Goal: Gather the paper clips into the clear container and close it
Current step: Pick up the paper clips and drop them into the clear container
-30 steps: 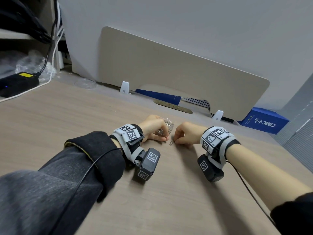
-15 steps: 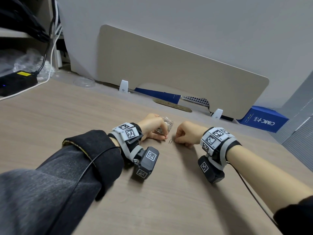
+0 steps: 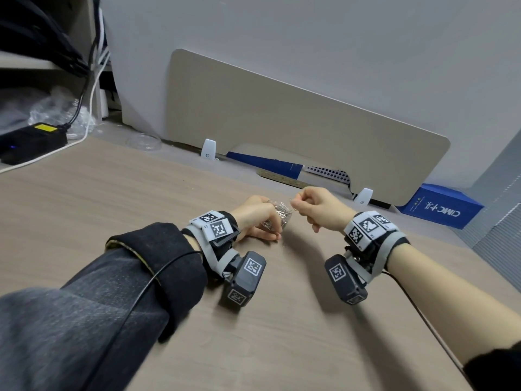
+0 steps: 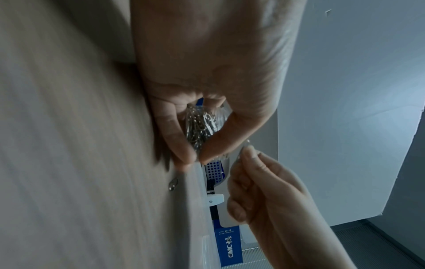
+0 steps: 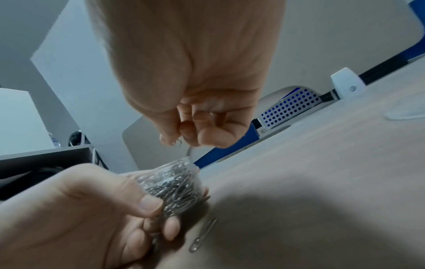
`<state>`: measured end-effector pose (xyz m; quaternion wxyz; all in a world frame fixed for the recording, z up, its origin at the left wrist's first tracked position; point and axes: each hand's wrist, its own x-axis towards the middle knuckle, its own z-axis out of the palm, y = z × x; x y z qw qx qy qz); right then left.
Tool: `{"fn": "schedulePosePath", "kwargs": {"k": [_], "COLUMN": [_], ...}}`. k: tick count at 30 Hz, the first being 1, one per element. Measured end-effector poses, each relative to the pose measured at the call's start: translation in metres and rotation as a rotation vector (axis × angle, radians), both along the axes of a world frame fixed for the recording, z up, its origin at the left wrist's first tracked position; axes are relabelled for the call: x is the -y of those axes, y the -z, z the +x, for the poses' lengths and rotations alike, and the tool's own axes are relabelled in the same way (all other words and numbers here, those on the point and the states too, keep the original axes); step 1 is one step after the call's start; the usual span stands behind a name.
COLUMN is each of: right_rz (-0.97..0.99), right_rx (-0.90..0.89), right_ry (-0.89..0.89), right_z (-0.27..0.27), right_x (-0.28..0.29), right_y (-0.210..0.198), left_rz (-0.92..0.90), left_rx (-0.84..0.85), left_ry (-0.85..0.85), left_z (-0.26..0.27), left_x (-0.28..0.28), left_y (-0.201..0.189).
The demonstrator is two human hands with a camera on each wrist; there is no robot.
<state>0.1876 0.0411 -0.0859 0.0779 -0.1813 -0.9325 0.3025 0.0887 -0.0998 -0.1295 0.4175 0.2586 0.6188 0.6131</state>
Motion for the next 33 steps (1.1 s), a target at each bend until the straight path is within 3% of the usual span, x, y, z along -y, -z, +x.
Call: {"fn": "schedulePosePath", "kwargs": {"k": [3,6,9,12,14,19,27,30,33], "right_rz": [0.000,0.037,0.147,0.124,0.072,0.070,0.090,-0.066,-0.305], "right_rx": [-0.028,-0.067,0.103,0.314,0.331,0.302,0.484,0.442,0.250], "right_ry": [-0.027,0.059,0.079,-0.121,-0.204,-0.191,-0.131,-0.090,-0.036], "right_z": [-0.006,-0.001,0.011,0.018,0.016,0.008,0.001,0.007,0.014], "right_x": [0.005,-0.003,-0.013,-0.010,-0.004,0.003,0.009,0.002,-0.008], "right_y": [0.002,0.008,0.011,0.014,0.017,0.023,0.022,0.021,0.012], "left_rz": [-0.003,-0.007,-0.004,0.003,-0.003,-0.016,-0.004,-0.004,-0.008], "left_rx": [-0.009,-0.005,0.001,0.005,0.004,-0.004,0.018,0.030,0.011], "left_ry": [0.014,-0.010,-0.045,-0.055,-0.055,-0.051,-0.052,-0.068,-0.057], "left_z": [0.002,0.001,0.000,0.000,0.000,-0.001,0.000,0.000,-0.001], "left_x": [0.002,0.001,0.000,0.000,0.000,-0.002,0.002,0.001,-0.001], "left_y": [-0.001,0.000,0.000,0.000,0.000,0.000,-0.001,-0.001,0.000]}}
